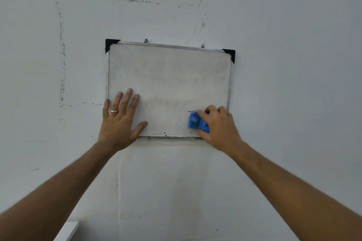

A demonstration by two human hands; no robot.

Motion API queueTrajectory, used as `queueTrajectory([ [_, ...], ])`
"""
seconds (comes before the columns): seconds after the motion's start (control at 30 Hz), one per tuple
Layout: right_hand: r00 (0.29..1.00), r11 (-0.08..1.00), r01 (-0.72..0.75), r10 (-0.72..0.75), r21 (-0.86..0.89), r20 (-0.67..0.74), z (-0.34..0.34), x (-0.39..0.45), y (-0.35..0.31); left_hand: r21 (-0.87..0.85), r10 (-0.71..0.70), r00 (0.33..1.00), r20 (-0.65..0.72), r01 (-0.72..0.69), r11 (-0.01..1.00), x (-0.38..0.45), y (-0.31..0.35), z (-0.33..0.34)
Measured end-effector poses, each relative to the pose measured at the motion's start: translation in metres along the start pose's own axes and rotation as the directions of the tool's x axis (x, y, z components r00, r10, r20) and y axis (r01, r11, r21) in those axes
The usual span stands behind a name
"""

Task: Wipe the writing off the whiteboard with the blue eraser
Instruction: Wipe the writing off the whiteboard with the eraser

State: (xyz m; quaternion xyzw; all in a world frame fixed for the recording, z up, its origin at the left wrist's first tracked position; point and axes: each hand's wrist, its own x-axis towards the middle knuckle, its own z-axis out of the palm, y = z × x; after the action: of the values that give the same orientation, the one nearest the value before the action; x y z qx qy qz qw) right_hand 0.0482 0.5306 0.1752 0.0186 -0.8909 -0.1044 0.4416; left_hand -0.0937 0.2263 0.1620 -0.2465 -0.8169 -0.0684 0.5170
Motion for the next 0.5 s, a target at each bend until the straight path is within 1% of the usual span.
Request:
queueTrajectory([
  [0.03,0.992,0.993,0.113,-0.111,-0.034,0.054,0.005,-0.007,0.000,0.005,0.002,1.000,0.005,-0.002,1.000,0.000,-0.001,-0.001],
  [0.07,0.984,0.986,0.161,-0.157,-0.047,0.088,0.001,-0.007,0.005,0.007,0.004,1.000,0.004,-0.004,1.000,-0.001,-0.001,-0.001],
  [0.1,0.989,0.991,0.127,-0.123,-0.047,0.083,-0.005,0.001,0.012,0.007,0.003,1.000,-0.001,-0.003,1.000,-0.001,-0.001,-0.001],
  [0.17,0.998,0.998,-0.068,0.068,0.009,-0.002,-0.013,0.016,0.016,0.000,0.000,1.000,0.008,0.000,1.000,0.000,0.000,-0.001],
  [0.2,0.990,0.990,-0.136,0.138,0.038,-0.037,-0.013,0.016,0.011,-0.004,0.001,1.000,0.011,-0.001,1.000,0.000,0.000,-0.001],
  [0.23,0.992,0.992,-0.119,0.121,0.041,-0.046,-0.009,0.012,0.003,-0.004,0.001,1.000,0.011,-0.001,1.000,0.000,0.000,-0.001],
  [0.27,0.999,1.000,-0.027,0.027,0.016,-0.019,-0.002,0.005,-0.003,-0.002,-0.001,1.000,0.014,0.001,1.000,0.000,-0.001,-0.001],
  [0.3,0.994,0.995,0.097,-0.096,-0.015,0.046,0.005,-0.003,-0.005,0.001,-0.001,1.000,0.020,0.001,1.000,0.000,-0.001,-0.001],
  [0.33,0.979,0.983,0.181,-0.177,-0.028,0.103,0.004,-0.006,-0.002,0.002,0.001,1.000,0.024,-0.001,1.000,-0.001,-0.002,-0.002],
  [0.37,0.977,0.984,0.175,-0.170,-0.030,0.126,-0.003,0.000,0.005,0.002,0.001,1.000,0.020,-0.002,1.000,-0.001,-0.002,-0.002],
  [0.4,0.990,0.994,0.100,-0.097,-0.031,0.098,-0.009,0.010,0.011,0.000,-0.002,1.000,0.017,0.002,1.000,-0.001,-0.002,-0.001],
  [0.43,0.999,1.000,-0.009,0.009,0.001,0.037,-0.013,0.018,0.012,-0.003,-0.005,1.000,0.020,0.005,1.000,-0.001,-0.001,-0.001],
  [0.47,0.994,0.993,-0.110,0.111,0.041,-0.019,-0.017,0.022,0.008,-0.008,-0.005,1.000,0.024,0.006,1.000,-0.001,0.001,-0.001],
  [0.5,0.989,0.989,-0.135,0.138,0.058,-0.044,-0.015,0.022,0.000,-0.011,-0.007,1.000,0.023,0.008,1.000,-0.001,0.001,-0.001],
])
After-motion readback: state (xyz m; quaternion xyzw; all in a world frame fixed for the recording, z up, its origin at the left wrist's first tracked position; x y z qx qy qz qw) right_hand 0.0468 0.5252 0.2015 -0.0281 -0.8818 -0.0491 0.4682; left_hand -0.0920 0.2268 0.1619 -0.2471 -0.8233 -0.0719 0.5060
